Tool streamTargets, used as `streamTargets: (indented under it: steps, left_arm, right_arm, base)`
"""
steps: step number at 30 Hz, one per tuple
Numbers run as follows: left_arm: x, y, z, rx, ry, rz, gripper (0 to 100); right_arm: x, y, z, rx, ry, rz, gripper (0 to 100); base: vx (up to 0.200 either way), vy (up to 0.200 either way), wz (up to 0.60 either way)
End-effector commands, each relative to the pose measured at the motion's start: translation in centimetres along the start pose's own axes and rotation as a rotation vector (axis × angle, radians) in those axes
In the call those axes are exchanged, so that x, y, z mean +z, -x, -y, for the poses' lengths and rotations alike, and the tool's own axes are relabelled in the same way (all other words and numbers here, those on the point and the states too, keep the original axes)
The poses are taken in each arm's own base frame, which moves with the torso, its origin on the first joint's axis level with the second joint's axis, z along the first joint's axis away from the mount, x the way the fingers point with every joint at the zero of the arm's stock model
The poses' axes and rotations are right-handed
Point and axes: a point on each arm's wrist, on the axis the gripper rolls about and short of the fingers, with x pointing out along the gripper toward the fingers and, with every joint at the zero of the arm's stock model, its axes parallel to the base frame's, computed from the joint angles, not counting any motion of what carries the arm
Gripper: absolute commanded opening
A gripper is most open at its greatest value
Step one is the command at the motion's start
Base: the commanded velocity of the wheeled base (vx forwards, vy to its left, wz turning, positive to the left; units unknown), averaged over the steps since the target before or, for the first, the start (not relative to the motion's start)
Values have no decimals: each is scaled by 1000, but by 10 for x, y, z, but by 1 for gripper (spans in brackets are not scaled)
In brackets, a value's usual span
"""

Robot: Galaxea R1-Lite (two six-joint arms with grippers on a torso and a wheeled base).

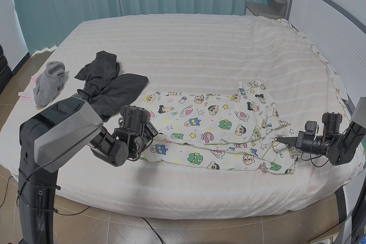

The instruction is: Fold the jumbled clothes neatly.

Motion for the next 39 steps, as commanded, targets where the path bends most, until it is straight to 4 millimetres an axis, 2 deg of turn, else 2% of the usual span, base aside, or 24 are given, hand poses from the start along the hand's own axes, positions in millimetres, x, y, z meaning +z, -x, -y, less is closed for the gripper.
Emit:
streamTargets:
  steps: [1,9,10,13,19,20,24,29,30,33,39]
  left_arm:
    - [1,-2,-2,6,6,2,0]
    - [3,-2,-2,1,11,5,0]
    - [3,-1,-1,0,12,7,100]
    - [5,1,0,-3,18,12,100]
    - [28,14,4,-19,45,56,100]
    - [37,21,4,-22,53,69,100]
    - [43,31,-1,-13,58,75,100]
    - [44,46,-9,10,54,62,100]
    - [43,55,-12,16,56,53,100]
    - [37,70,-23,32,49,29,100]
    - [21,86,-43,36,45,20,100]
  right_arm:
    - [5,-3,1,-11,-4,16,0]
    - [7,-4,1,-15,-12,23,0]
    - [7,-4,1,-15,-12,23,0]
    - [7,-4,1,-15,-14,23,0]
    - [3,-2,0,-18,-44,15,0]
    - [1,-1,0,-19,-76,12,0]
    - [1,-2,-8,-45,-133,23,0]
    - [-1,-8,-15,-91,-193,41,0]
    - [-1,-8,-19,-106,-226,48,0]
    - [1,-10,-27,-123,-312,69,0]
    - [3,-11,-32,-150,-396,82,0]
  base:
    - [0,0,0]
    - [0,0,0]
    - [0,0,0]
    - [0,0,0]
    - [0,0,0]
    - [0,0,0]
    - [0,0,0]
    - [0,0,0]
    - [0,0,0]
    - [0,0,0]
    - [0,0,0]
